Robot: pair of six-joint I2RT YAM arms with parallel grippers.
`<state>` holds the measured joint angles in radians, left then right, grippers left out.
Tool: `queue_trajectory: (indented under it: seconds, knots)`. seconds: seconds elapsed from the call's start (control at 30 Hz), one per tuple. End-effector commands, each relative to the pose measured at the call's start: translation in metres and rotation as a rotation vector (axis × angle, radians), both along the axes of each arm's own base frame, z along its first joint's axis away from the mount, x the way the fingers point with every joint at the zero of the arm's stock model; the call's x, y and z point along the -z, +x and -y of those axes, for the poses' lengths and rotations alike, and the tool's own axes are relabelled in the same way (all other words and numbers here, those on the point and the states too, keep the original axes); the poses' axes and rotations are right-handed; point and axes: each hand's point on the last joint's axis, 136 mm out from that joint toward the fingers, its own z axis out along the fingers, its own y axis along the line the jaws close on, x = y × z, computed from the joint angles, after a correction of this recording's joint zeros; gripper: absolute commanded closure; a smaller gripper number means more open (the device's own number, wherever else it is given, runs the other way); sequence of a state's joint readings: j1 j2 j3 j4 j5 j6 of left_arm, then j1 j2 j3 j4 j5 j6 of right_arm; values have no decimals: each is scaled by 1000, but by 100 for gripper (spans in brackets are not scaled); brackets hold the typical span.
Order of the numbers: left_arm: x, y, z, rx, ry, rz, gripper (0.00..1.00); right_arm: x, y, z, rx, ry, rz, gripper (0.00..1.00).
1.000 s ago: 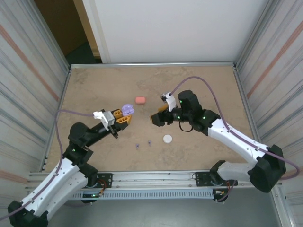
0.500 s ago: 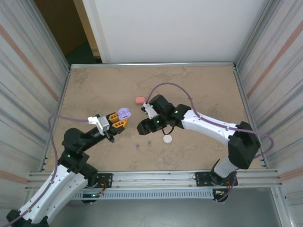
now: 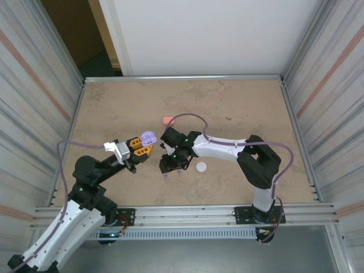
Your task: Insert wireless bluetooth earbuds into charging case
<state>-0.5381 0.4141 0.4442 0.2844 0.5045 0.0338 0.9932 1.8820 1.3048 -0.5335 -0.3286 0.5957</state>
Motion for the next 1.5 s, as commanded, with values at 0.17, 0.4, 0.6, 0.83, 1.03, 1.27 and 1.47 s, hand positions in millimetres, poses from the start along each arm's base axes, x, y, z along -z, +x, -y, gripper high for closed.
queue_trajectory:
  seconds: [0.17,0.4,0.6,0.83,1.03,1.27,1.47]
  knots:
    - [-1,-6,1,19,-1,25,100,21,1,-8,15,-70,-18,63]
    - [1,-6,1,18,2,20,100,33,-4,-12,-2,-91,-35,64]
    - [1,-5,1,18,2,18,100,41,-6,-11,-6,-117,-43,65]
    - [1,-5,1,16,3,16,100,47,-10,-12,-18,-138,-52,66]
    - [1,-5,0,12,0,16,100,51,-16,-10,-30,-163,-61,69]
    - [2,-4,0,10,1,11,100,55,-18,-9,-37,-178,-62,73]
    - [2,-4,0,9,0,9,100,51,-14,-10,-40,-168,-34,80]
